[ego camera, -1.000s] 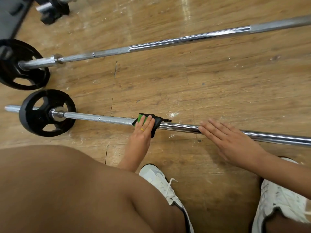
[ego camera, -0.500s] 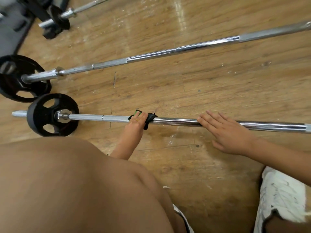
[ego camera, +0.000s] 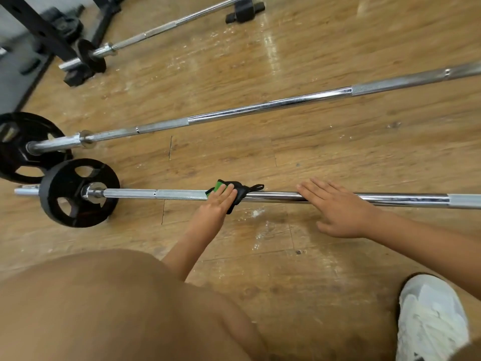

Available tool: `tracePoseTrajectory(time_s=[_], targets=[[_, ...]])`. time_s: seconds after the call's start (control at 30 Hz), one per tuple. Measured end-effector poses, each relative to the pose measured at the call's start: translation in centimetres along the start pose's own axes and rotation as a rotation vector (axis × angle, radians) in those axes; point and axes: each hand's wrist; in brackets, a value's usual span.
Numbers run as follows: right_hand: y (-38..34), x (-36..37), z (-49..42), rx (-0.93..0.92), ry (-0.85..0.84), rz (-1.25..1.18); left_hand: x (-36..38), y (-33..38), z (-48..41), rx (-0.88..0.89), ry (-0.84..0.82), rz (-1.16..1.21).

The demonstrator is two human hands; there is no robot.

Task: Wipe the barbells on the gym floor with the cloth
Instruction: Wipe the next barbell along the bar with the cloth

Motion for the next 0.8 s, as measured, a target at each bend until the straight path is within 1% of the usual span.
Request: tracePoseTrajectory(time_s=[0.1, 0.17, 0.3, 0.4, 0.5, 0.67, 0.8], targets=[[0.3, -0.5, -0.4, 0.006, -0.016, 0.001, 0.0, -1.1, -0.3, -0.111, 0.015, 0.016], [0.3, -0.9, -0.6, 0.009, -0.022, 0.001, -0.3, -1.8, -0.7, -0.176, -0.02, 0.054], [0.2, -1.4, -0.7, -0.009, -0.028, 0.017, -1.0, -2.2, -1.4, -0.143, -0.089, 0.019], [0.4, -2.3, -0.3, -0.013, -0.102, 0.048, -2.3, -2.0, -2.0, -0.142, -0.103, 0.011], [0.5, -4.5, 0.7, -0.04, -0.229, 0.106, -2.8, -2.2, -2.3, -0.105, -0.119, 0.005], [-2.1, -9.4, 0.5, -0.122, -0.363, 0.138, -0.2, -3.3, -1.5, -0.037, 0.058, 0.033], [-5.3, -11.3, -0.6, -0.159, -0.452, 0.159, 1.3, -3.8, -1.3, 0.003, 0.181, 0.035]])
Point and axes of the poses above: each hand's wrist, its own z-axis away from the middle knuckle, its own x-axis out of the palm, y = z × x, and after that the axes turned 13 degrees about -z, right-handed
